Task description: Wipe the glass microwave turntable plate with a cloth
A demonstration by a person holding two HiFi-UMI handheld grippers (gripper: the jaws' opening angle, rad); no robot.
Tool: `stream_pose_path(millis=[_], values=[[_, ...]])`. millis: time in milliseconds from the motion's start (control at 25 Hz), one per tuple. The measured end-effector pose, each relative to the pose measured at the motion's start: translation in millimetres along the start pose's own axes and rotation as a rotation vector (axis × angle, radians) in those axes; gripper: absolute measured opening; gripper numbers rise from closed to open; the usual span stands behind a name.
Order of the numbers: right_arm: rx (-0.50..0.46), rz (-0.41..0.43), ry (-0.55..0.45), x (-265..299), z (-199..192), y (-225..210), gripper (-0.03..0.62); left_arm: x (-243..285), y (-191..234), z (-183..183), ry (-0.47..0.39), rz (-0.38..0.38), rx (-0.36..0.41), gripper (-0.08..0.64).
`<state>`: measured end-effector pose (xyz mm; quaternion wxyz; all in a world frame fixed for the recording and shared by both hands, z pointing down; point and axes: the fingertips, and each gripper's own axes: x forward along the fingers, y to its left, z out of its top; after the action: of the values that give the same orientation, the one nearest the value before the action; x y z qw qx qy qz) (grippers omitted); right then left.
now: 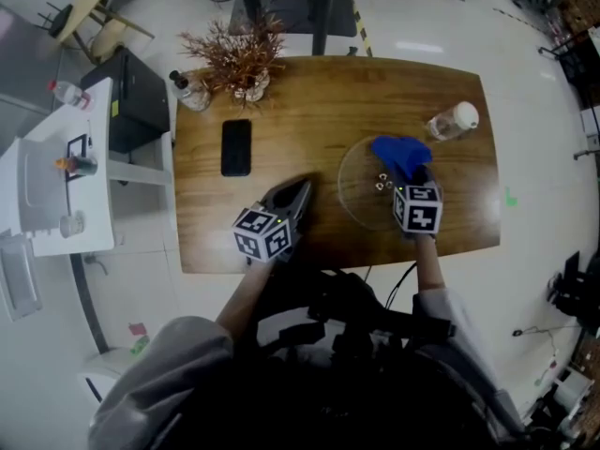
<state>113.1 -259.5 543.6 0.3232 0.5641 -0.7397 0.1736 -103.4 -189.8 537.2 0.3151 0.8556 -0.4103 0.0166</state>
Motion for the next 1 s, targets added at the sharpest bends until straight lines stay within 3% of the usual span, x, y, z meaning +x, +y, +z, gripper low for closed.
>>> stream_pose_path(millis=[120, 240, 560, 1000], values=[[0.013, -0.07, 0.027, 12, -2, -25, 0.095, 2, -4, -1, 0.003, -0.011, 0.005, 0.0], [0.027, -0.082, 0.065, 10, -17, -30, 0.095, 3, -7, 0, 0.003, -0.023, 0.009, 0.0], [0.007, 0.02, 0.088, -44, -76, 24, 0.095, 5, -9, -1, 0.008, -0.033, 0.01, 0.0], [0.064, 0.124, 0.141, -110, -126, 85, 0.095, 13, -23, -8, 0.043, -0.078, 0.027, 0.0]])
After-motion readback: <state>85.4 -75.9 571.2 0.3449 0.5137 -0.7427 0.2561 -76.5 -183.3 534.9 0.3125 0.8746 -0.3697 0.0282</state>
